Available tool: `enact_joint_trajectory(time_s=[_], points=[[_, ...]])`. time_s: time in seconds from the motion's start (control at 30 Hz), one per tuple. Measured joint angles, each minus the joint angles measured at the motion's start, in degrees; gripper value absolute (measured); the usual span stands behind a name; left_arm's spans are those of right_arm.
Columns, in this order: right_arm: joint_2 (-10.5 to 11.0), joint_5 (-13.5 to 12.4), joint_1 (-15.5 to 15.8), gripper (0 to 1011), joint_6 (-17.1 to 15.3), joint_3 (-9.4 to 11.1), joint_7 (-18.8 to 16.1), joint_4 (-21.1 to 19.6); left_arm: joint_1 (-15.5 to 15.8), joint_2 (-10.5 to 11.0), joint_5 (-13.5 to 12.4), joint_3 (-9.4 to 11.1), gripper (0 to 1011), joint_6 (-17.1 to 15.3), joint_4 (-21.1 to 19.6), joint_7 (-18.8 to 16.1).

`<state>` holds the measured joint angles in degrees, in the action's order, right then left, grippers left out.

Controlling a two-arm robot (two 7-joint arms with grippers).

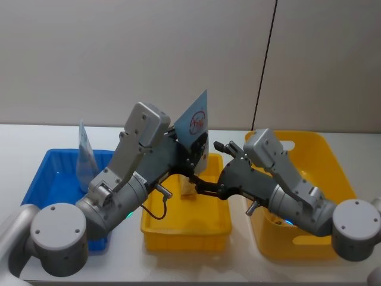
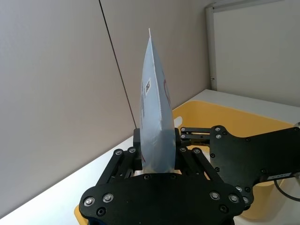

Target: Bimanual collaborative sorting of washing and personal care products

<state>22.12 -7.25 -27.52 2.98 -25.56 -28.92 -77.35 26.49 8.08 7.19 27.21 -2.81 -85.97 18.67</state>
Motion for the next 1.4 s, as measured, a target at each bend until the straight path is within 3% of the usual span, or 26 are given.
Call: enact_joint_trajectory(time_s=[0.57, 0.67, 1.0, 1.2, 1.4], points=[[-2.0, 0.0, -3.4, 1004, 3.2, -1.6, -1.2, 4.9, 0.0, 0.0, 0.0, 0.0, 289, 0.0, 0.0, 0.0], [-2.4, -0.1, -3.9, 969, 3.6, -1.9, -1.4, 5.6, 0.0, 0.0, 0.0, 0.0, 289, 0.0, 0.0, 0.0], [-3.3, -0.1, -5.1, 681, 4.8, -2.5, -1.6, 7.6, 0.0, 0.0, 0.0, 0.0, 289, 0.0, 0.0, 0.0], [-3.5, -0.1, -5.2, 645, 5.2, -2.5, -1.4, 7.9, 0.0, 0.0, 0.0, 0.0, 289, 0.0, 0.0, 0.0], [-3.7, 0.2, -5.2, 639, 6.0, -2.2, -0.9, 7.6, 0.0, 0.0, 0.0, 0.0, 515, 0.0, 0.0, 0.0]])
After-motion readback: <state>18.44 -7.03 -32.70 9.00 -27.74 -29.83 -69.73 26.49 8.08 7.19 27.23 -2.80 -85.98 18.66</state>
